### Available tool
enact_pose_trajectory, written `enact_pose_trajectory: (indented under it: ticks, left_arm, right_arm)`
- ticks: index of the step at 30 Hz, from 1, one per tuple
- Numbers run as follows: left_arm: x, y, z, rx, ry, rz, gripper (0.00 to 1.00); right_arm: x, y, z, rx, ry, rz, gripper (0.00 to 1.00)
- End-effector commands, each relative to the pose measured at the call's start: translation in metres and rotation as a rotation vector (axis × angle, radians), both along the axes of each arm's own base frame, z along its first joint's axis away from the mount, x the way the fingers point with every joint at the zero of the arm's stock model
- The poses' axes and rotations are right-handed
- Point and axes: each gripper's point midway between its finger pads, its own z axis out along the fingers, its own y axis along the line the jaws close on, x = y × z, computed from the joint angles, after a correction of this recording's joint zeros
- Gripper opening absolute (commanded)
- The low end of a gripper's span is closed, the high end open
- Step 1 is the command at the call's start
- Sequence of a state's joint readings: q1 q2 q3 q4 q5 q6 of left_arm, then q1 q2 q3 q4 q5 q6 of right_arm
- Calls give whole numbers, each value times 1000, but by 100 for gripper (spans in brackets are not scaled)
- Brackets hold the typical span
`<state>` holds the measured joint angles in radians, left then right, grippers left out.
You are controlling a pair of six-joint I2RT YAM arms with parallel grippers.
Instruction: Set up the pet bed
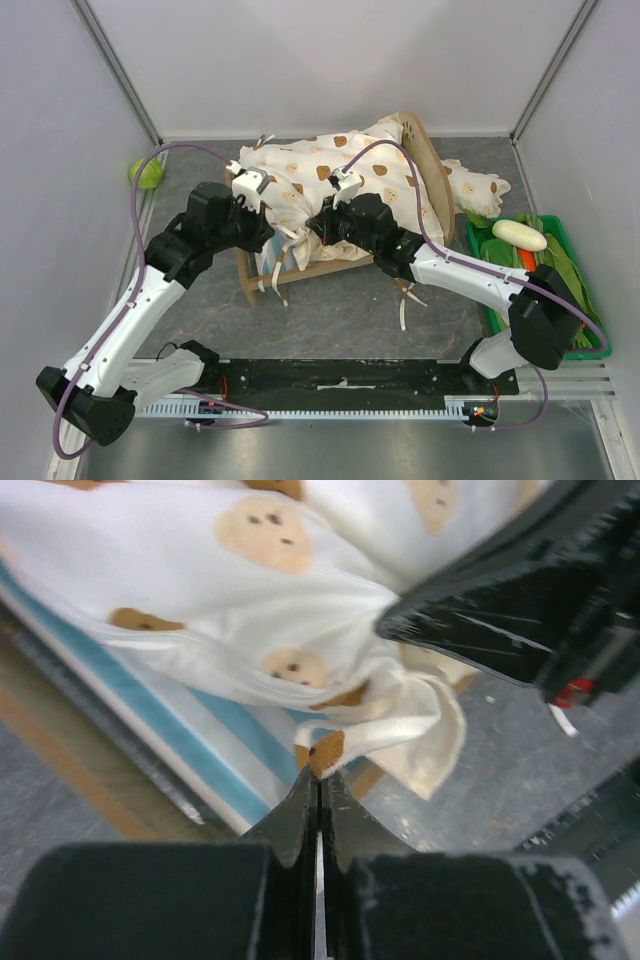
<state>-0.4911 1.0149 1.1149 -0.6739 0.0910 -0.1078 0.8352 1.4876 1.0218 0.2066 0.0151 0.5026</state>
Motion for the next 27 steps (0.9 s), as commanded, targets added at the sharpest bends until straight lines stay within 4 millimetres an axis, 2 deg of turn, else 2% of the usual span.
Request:
enact_pose_trajectory:
  ticks: [1,2,5,6,8,10,12,14,15,16,19,21,23,27]
  left_arm:
    - [-35,-36,13,-121,48,-259,2]
    - [-50,-45,12,-168,89,-327,2]
    - [-78,-51,-2,-225,176,-401,2]
    - [-84,-49,-16,-221,215,-398,2]
    - [-95,-48,-26,-229,262,-408,2]
    - [-102,-48,-40,-221,329,-409,23]
    - [-106,-46,-40,-208,346,-414,49]
    - [-102,-41,-41,-180,341,-383,64]
    - [-102,-41,-36,-175,334,-392,66]
    - [-98,-39,-33,-160,315,-377,65]
    - [-60,-14,-28,-75,197,-138,68]
    - [-43,-4,-27,-45,164,-36,68]
    - [-30,-4,-28,-38,145,-3,66]
    - [-12,-9,-51,15,201,17,61]
  right_arm:
    - [9,-6,24,39,-57,-35,0]
    - [10,-5,26,40,-63,-36,0]
    - [13,-5,28,32,-70,-43,0]
    - [13,-5,28,29,-74,-43,0]
    - [15,-5,29,24,-79,-48,0]
    - [16,-5,28,16,-80,-51,0]
    - [17,-6,31,15,-84,-55,0]
    - [17,-5,33,16,-89,-53,0]
    - [17,-6,32,11,-89,-55,0]
    - [17,-7,35,16,-91,-56,0]
    - [16,-8,36,14,-92,-57,0]
    - [16,-9,36,15,-94,-58,0]
    - [15,-9,35,16,-91,-57,0]
    - [14,-10,39,23,-95,-56,0]
